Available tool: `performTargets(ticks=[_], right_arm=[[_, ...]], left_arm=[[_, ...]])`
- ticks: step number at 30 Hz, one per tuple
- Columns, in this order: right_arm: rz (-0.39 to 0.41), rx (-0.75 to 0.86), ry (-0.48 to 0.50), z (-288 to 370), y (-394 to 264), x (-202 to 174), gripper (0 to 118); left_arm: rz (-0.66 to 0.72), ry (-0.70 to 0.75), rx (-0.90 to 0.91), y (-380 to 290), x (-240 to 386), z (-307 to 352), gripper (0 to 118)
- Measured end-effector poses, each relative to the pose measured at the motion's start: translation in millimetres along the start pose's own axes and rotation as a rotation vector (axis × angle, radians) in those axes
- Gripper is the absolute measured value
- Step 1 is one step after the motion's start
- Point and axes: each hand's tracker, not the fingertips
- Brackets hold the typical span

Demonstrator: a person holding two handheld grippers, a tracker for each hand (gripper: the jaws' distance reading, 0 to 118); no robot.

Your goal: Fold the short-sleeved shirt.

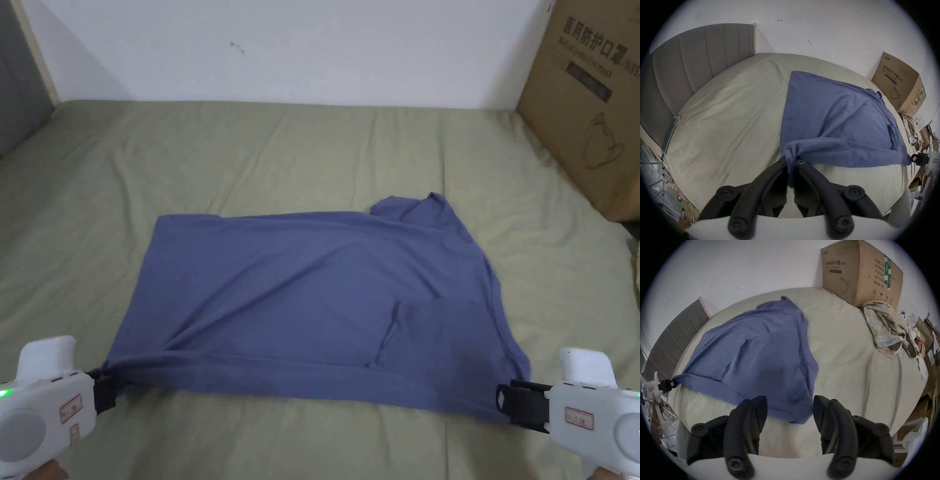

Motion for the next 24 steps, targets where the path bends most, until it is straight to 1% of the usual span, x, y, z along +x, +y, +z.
performTargets(ticks=[1,2,3,4,6,7,9,11,13,15,17,20,24], right_arm=[[0.006,-0.009,0.009,-6,-3,2,64],[0.013,-0.047,0.024,-12,-6,2,56],[0.014,-0.092,0.037,-19,-10,1,31],[0.008,-0.095,0.019,-25,-16,1,4],[-0.025,-0.069,0.03,-20,-15,0,3],[-0.042,-0.034,0.018,-13,-12,-2,3],[-0.014,-0.024,0.024,-2,-5,-2,3],[0.03,-0.011,-0.001,3,4,-3,3],[0.023,-0.004,0.0,11,14,2,3],[-0.009,0.035,0.026,16,26,4,3],[-0.018,0.052,0.028,16,42,7,3],[-0.022,0.066,0.026,7,73,7,3],[-0.01,0.079,0.009,-12,117,2,3]], left_arm=[[-0.003,-0.001,-0.002,0,0,0,5],[-0.006,0.0,-0.004,0,-1,-1,5],[-0.009,0.001,-0.006,0,-1,-1,5],[-0.011,0.001,-0.01,0,-1,-1,5],[-0.012,0.002,-0.016,1,-1,-2,5],[-0.014,0.003,-0.017,2,-1,-2,5],[-0.02,0.006,-0.015,4,-1,1,5],[-0.032,0.011,-0.009,7,0,4,5],[-0.034,0.017,-0.006,12,2,8,5],[-0.025,0.011,0.006,18,2,11,5],[-0.049,0.011,0.01,27,4,12,5],[-0.084,0.023,0.014,44,4,7,5],[-0.069,0.013,0.003,75,3,-15,5]])
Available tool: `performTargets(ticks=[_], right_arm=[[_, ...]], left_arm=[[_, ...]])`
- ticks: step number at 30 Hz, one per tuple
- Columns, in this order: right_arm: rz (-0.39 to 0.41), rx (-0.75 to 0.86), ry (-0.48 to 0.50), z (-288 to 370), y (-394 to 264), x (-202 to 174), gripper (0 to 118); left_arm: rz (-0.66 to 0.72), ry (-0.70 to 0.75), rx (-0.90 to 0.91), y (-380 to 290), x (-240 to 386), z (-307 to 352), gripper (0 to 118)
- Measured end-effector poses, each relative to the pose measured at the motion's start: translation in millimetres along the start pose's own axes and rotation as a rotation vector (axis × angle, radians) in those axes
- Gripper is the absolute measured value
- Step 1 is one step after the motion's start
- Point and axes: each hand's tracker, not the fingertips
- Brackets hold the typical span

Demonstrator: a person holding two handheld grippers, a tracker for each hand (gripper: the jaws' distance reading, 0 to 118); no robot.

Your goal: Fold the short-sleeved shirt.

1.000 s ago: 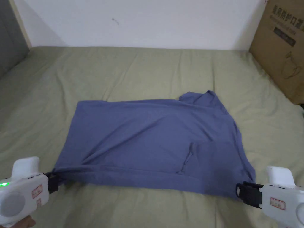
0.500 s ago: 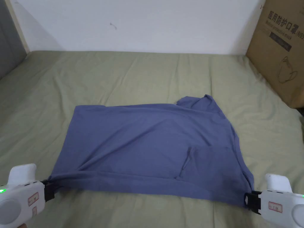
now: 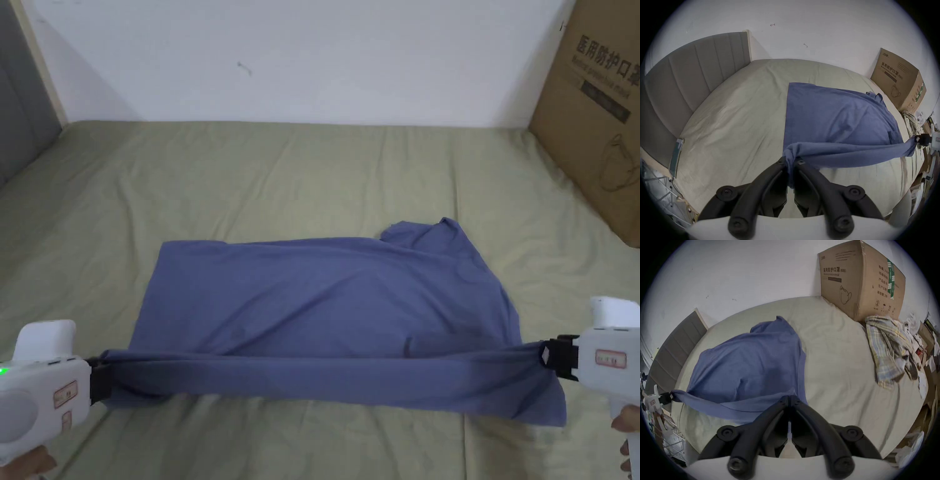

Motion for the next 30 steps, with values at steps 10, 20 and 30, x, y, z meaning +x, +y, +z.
performTargets(ticks=[10,20,30], right_arm=[[0.02,-0.144,-0.042,-95,45,-11,3],[0.088,-0.107,-0.067,-83,36,-14,64],[0.062,-0.002,0.046,-21,5,-48,1]], left_arm=[[-0.117,0.036,-0.139,39,15,-90,5],[-0.067,0.039,-0.071,33,11,-64,104],[-0.025,-0.06,0.019,-14,17,9,0]])
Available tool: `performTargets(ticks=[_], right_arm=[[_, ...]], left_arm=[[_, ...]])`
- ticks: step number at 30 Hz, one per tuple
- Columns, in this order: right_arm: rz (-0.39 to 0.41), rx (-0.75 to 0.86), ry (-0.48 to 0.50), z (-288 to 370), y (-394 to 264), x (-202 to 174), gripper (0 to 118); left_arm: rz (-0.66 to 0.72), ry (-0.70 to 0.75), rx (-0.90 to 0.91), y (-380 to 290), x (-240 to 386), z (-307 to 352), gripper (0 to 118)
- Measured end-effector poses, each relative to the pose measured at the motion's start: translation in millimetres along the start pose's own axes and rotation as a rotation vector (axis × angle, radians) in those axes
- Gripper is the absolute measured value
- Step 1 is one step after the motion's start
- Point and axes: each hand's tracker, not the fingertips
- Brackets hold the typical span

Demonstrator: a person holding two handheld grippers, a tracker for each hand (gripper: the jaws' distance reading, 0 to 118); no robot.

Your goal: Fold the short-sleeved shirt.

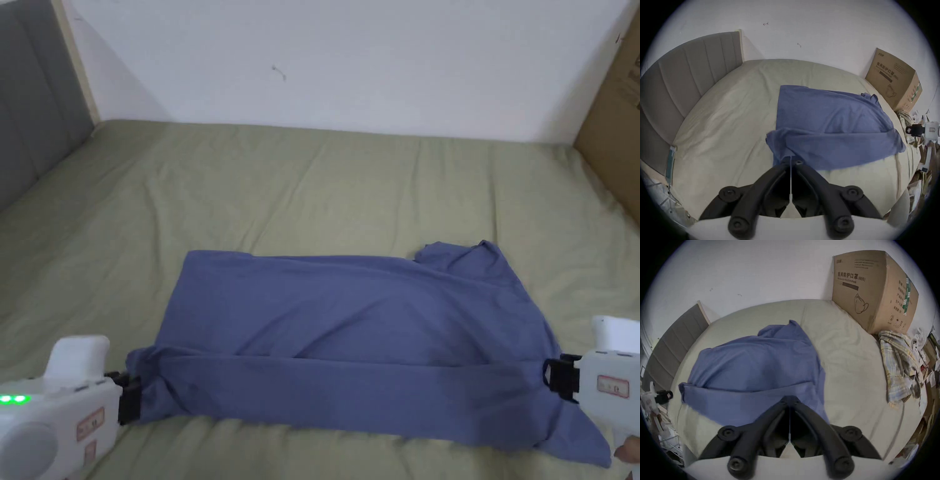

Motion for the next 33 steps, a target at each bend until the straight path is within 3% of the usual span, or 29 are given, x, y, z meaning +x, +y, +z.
performTargets(ticks=[5,8,9,10,11,12,13,14,16,17,19,21,22,23,24,28,32,33], right_arm=[[0.051,-0.056,0.021,0,-38,-23,0],[0.04,-0.076,0.027,-5,-52,-27,0],[0.025,-0.081,0.03,-6,-55,-27,0],[0.004,-0.085,0.041,-5,-57,-25,0],[-0.033,-0.089,0.068,-5,-58,-24,0],[-0.076,-0.087,0.106,-3,-59,-22,0],[-0.096,-0.079,0.127,-2,-59,-20,0],[-0.088,-0.079,0.119,0,-59,-19,0],[-0.034,-0.084,0.071,-1,-58,-19,0],[-0.005,-0.09,0.045,-1,-58,-18,0],[0.011,-0.102,0.027,-3,-57,-16,0],[-0.01,-0.105,0.033,-2,-58,-9,0],[-0.03,-0.109,0.039,-1,-59,-6,0],[-0.041,-0.11,0.038,0,-60,-3,0],[-0.046,-0.11,0.03,1,-61,0,0],[-0.072,-0.096,-0.039,5,-65,15,3],[-0.112,-0.067,-0.083,11,-60,38,69],[-0.125,-0.066,-0.098,9,-57,45,69]], left_arm=[[0.02,-0.024,-0.06,-23,-2,-2,0],[0.022,0.005,-0.052,-20,-5,-7,1],[0.029,0.011,-0.056,-17,-7,-11,9],[0.044,0.031,-0.063,-14,-10,-16,27],[0.054,0.035,-0.076,-11,-13,-22,63],[0.069,0.04,-0.103,-9,-17,-33,89],[0.084,0.049,-0.12,-7,-19,-41,104],[0.089,0.043,-0.114,-7,-20,-46,106],[0.112,0.021,-0.141,-6,-21,-61,100],[0.118,0.014,-0.174,-7,-21,-69,92],[0.08,0.048,-0.243,-10,-20,-87,63],[0.053,0.061,-0.182,-14,-16,-85,55],[0.053,0.06,-0.177,-14,-15,-82,43],[0.049,0.058,-0.167,-13,-14,-80,17],[0.052,0.046,-0.15,-12,-12,-76,6],[-0.014,0.058,-0.168,-7,-5,-75,6],[0.006,0.039,-0.166,-6,-9,-67,6],[0.007,0.036,-0.165,-5,-10,-65,6]])
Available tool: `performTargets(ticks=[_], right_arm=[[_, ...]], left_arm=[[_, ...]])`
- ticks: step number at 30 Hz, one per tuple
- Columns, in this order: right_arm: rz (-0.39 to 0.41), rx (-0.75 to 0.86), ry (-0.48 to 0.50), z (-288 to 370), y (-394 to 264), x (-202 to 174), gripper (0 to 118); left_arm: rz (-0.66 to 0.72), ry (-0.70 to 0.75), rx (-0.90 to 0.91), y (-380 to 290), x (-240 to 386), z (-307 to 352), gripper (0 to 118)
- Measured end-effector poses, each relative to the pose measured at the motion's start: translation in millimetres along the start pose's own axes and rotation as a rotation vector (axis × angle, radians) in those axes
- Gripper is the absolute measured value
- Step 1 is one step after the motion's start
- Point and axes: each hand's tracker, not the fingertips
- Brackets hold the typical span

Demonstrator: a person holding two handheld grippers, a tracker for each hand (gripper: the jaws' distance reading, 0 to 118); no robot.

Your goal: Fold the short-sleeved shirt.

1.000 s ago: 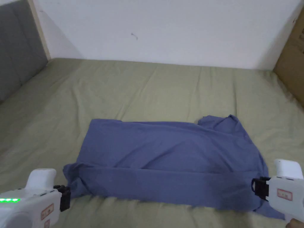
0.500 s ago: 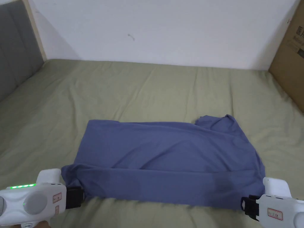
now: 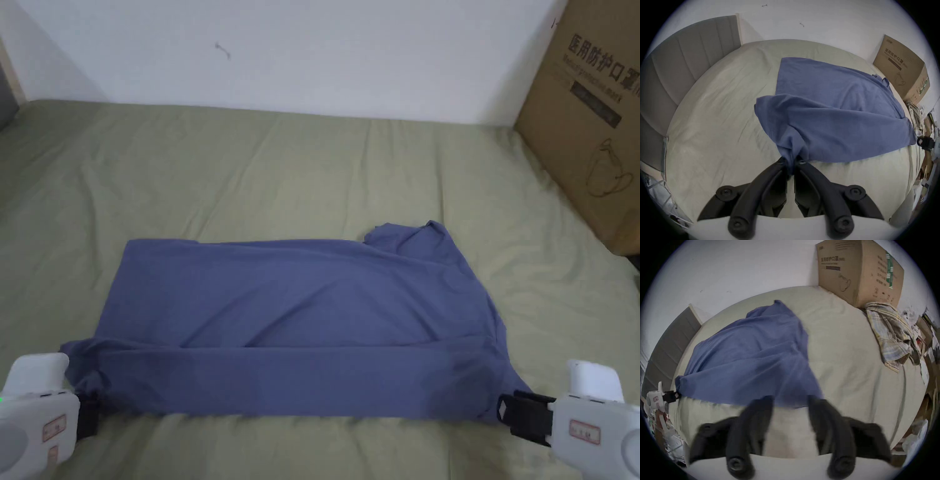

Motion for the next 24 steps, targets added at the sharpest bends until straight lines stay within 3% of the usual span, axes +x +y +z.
performTargets(ticks=[7,9,10,15,20,24], right_arm=[[-0.115,-0.104,0.043,-54,8,28,65],[-0.133,-0.145,0.068,-64,2,24,10],[-0.189,-0.116,0.082,-60,0,21,9],[-0.04,-0.101,0.014,-35,10,10,9],[-0.038,-0.071,0.03,-7,17,14,9],[0.012,-0.052,0.021,17,11,11,9]], left_arm=[[-0.058,0.02,-0.002,4,6,3,6],[-0.052,0.018,-0.008,4,5,1,6],[-0.045,0.015,-0.012,4,5,1,6],[-0.032,0.008,-0.006,9,0,7,6],[-0.04,0.005,0.024,12,-7,22,6],[-0.06,0.026,0.037,8,-10,37,6]])
